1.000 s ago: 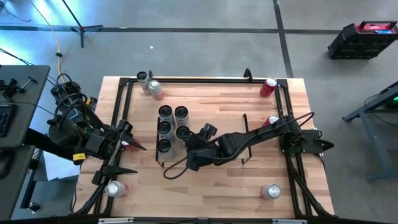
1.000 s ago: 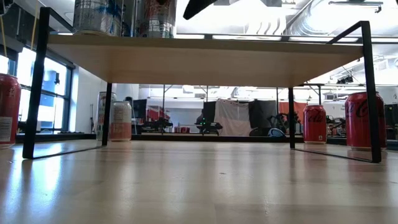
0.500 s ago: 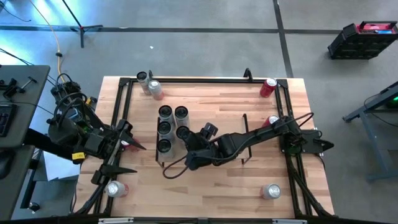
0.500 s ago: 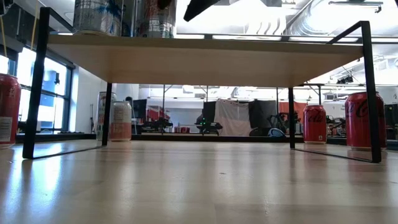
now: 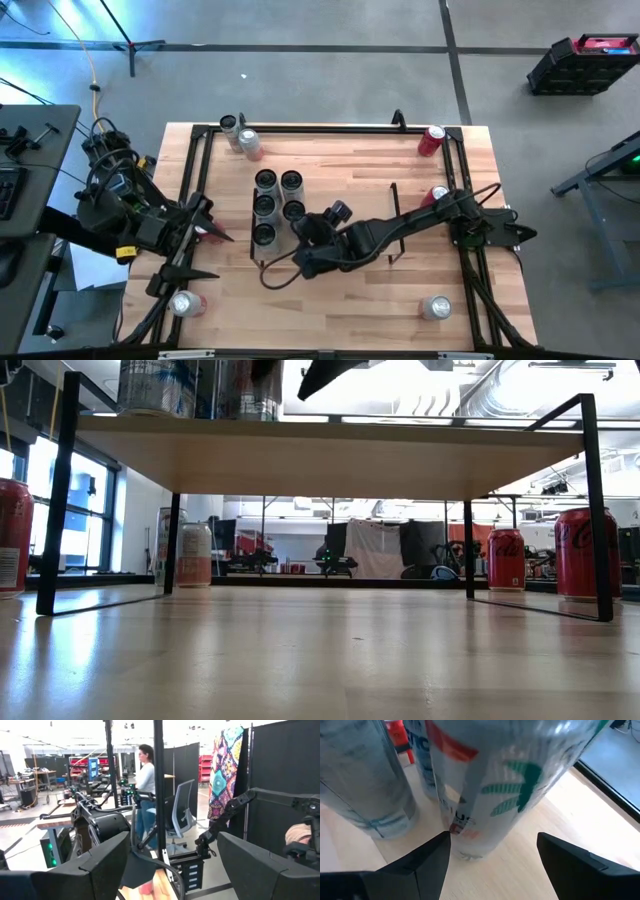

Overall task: Place canned beverage on shelf
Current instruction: Adjust the white pink soda cans on the shelf

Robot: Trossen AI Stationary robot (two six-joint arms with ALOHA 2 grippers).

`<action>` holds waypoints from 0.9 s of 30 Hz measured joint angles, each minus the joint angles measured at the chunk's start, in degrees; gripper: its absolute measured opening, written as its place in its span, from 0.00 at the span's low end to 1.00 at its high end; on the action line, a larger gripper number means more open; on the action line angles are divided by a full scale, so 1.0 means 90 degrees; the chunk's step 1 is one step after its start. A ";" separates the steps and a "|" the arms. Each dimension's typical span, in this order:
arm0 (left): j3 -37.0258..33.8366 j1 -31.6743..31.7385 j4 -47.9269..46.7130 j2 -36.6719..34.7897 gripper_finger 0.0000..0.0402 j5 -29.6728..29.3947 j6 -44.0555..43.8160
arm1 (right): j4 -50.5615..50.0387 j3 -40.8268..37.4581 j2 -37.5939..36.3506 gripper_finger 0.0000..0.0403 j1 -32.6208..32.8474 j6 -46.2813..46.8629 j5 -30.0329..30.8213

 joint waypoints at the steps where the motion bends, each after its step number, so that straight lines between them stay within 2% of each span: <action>1: 0.0000 -0.0031 -0.0009 0.0000 0.72 0.0000 0.0001 | 0.0066 0.0002 0.0005 0.70 0.0002 -0.0002 0.0071; 27: 0.0000 -0.0177 -0.0115 0.0002 0.72 0.0022 -0.0052 | 0.0808 0.0002 0.0021 0.70 -0.0222 -0.1014 0.0201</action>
